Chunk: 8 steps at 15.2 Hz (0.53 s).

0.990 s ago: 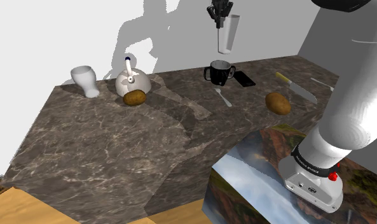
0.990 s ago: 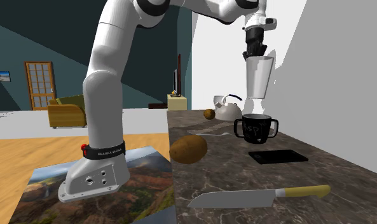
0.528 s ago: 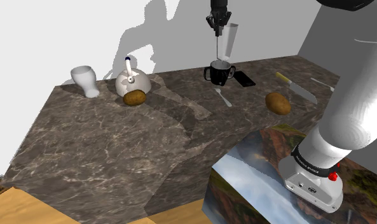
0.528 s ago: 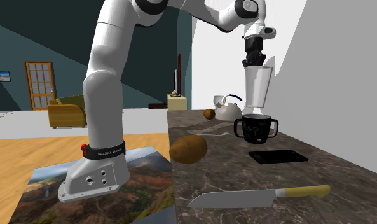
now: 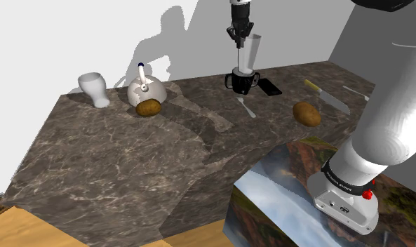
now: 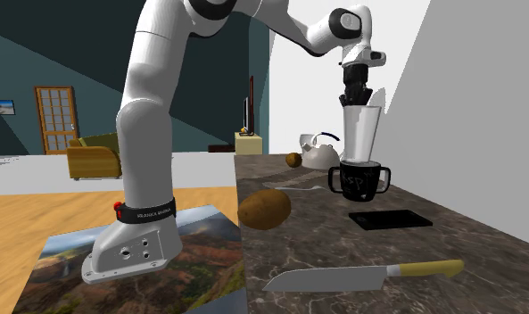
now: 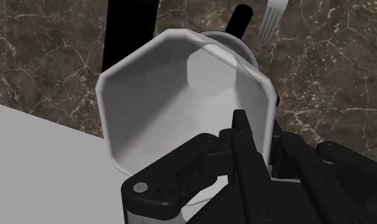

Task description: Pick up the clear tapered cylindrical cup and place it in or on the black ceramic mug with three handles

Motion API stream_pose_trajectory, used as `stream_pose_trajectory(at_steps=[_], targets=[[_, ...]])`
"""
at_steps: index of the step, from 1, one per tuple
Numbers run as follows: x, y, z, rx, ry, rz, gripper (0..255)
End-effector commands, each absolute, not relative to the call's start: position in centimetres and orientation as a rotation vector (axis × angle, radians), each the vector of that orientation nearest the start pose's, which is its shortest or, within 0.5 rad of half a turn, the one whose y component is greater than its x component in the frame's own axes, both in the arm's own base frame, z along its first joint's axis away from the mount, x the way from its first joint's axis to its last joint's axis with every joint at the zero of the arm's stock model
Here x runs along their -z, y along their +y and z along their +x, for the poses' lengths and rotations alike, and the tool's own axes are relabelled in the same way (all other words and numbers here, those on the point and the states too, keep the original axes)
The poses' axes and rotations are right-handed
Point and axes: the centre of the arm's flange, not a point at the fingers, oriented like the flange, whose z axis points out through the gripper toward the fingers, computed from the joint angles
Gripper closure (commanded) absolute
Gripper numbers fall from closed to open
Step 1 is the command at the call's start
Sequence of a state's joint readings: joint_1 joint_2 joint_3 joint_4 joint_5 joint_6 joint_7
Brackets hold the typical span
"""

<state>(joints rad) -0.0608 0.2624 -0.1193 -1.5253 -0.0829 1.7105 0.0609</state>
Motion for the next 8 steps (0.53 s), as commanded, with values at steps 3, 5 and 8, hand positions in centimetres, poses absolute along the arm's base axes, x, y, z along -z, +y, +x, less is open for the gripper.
stream_pose_trajectory(at_steps=[3, 5, 8], targets=[[-50.18, -11.29, 62.31, -0.132, 0.362, -3.227, 255], [-50.18, -11.29, 62.31, -0.132, 0.362, -3.227, 255], [-50.18, -11.28, 62.31, -0.132, 0.362, -3.227, 0]])
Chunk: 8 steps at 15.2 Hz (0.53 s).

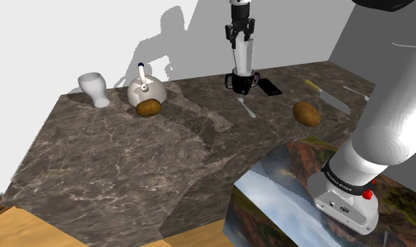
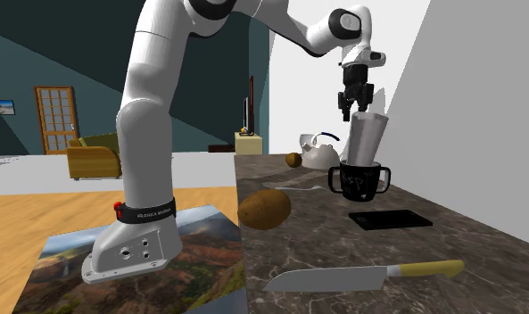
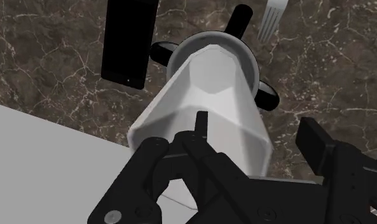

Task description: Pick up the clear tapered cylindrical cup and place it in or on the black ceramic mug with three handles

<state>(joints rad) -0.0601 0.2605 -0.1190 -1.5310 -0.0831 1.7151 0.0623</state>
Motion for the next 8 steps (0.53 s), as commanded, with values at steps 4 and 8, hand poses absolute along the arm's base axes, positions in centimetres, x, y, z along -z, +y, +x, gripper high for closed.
stream_pose_trajectory(at_steps=[4, 8], targets=[[-50.2, -11.3, 62.3, -0.132, 0.362, -3.227, 0], [-55.1, -10.8, 62.8, -0.132, 0.362, -3.227, 0]])
